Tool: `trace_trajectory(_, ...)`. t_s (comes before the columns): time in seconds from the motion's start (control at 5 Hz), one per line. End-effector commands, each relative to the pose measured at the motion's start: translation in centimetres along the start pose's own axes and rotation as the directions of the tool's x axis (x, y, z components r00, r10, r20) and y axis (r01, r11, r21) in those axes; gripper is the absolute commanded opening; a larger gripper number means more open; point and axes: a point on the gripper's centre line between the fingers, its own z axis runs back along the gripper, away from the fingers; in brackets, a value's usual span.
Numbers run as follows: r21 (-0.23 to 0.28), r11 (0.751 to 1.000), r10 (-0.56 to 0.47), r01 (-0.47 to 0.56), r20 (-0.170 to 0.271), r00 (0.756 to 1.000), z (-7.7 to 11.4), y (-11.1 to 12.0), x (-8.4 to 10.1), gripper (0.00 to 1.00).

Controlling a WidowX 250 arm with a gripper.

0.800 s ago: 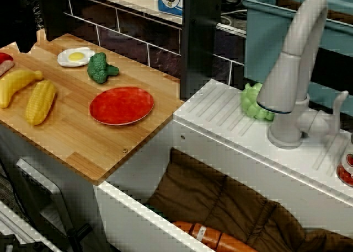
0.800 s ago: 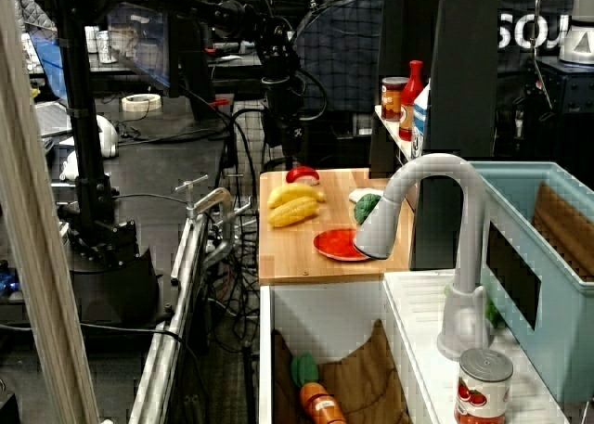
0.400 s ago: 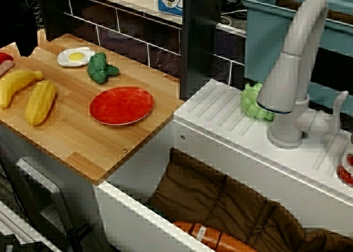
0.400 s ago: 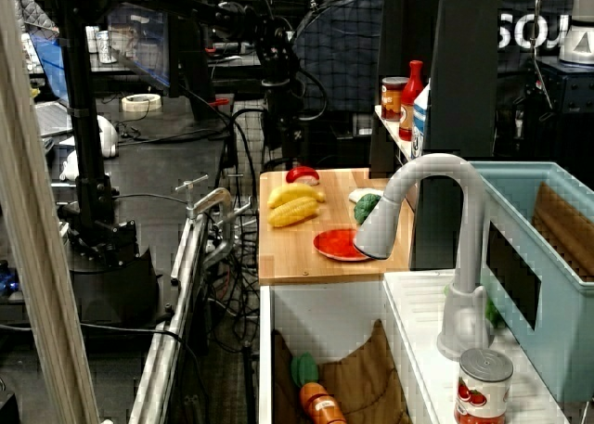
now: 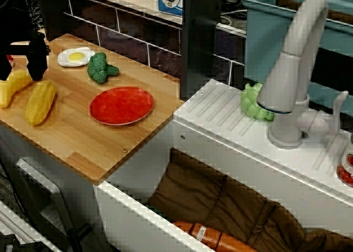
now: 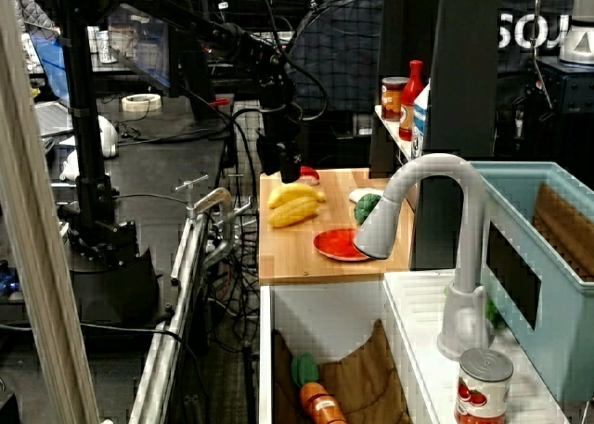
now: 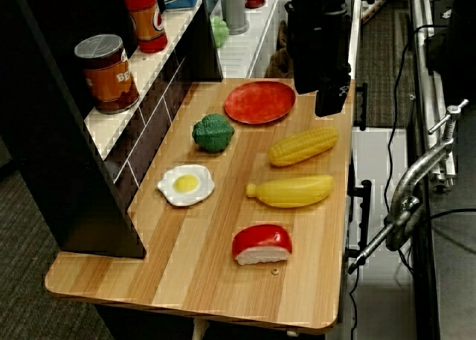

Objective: Put corn on plate

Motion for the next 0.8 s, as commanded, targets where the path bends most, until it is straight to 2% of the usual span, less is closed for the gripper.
trace_trajectory(0.0, 0.058, 0.998, 0.024, -0.027, 0.049, 0.999, -1.0, 0.6, 1.0, 1.00)
trace_trajectory(0.2, 0.074, 0.996, 0.044, -0.050, 0.074, 0.996, -1.9, 1.2, 1.4, 1.00)
trace_trajectory(0.6, 0.055, 0.991, 0.114, -0.122, 0.128, 0.985, -2.6, 1.9, 1.6, 1.00)
